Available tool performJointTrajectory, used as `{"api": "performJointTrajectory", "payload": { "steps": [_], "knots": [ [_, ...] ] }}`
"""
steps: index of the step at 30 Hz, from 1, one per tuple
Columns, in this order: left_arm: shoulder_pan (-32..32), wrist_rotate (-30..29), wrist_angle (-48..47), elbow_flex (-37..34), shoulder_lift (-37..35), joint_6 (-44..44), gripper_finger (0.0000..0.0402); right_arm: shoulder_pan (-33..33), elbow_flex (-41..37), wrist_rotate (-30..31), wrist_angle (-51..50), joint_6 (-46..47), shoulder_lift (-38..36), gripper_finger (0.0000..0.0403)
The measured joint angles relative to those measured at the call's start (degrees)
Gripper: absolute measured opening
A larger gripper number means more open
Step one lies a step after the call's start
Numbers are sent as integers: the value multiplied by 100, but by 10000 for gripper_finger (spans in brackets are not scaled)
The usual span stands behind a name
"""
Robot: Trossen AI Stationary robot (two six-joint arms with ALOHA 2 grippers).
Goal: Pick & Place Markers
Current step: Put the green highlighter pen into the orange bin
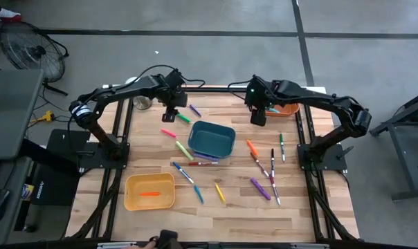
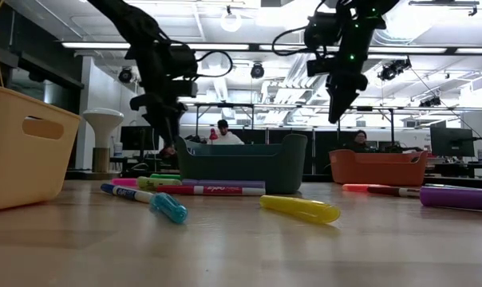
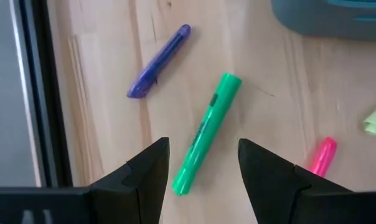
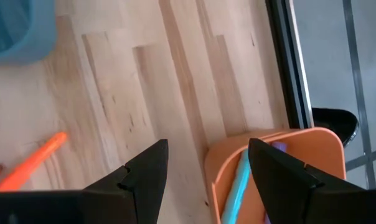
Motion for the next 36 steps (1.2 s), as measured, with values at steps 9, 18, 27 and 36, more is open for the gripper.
{"api": "performJointTrajectory", "payload": {
  "steps": [9, 18, 27, 36],
  "knots": [
    [15, -132, -13, -7, 450, 48, 185, 308, 0, 2, 10, 37, 0, 211],
    [-66, -175, 229, -3, 770, 167, 185, 466, 0, 43, 9, 85, 1, 211],
    [-101, -164, 301, -7, 826, 337, 185, 466, 0, -13, 1, 154, 2, 211],
    [-98, -135, 211, -4, 1058, 333, 185, 466, 0, -18, -24, 175, 2, 211]
  ]
}}
